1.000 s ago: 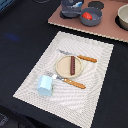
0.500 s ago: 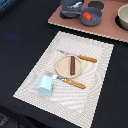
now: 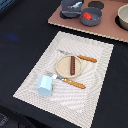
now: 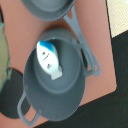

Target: Interact with the objects in diverse but meaningful ways.

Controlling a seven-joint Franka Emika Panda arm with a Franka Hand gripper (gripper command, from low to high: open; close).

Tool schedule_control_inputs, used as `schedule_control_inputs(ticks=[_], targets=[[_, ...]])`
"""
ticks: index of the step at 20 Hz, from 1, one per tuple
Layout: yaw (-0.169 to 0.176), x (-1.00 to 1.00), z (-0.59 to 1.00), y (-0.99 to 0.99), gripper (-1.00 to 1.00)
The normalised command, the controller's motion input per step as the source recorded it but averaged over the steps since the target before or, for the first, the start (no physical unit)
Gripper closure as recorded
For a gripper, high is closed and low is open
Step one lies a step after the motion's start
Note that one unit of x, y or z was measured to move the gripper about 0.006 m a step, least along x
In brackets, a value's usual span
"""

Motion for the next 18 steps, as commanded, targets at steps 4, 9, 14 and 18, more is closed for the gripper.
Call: schedule_control_inputs(ticks=[4, 9, 14, 18], targets=[[-0.066, 0.67, -0.25, -0.68, -1.0], [-0.076, 0.55, -0.26, -0.67, -1.0], [-0.081, 0.49, -0.29, -0.61, -1.0], [-0.081, 0.45, -0.3, -0.55, -1.0]])
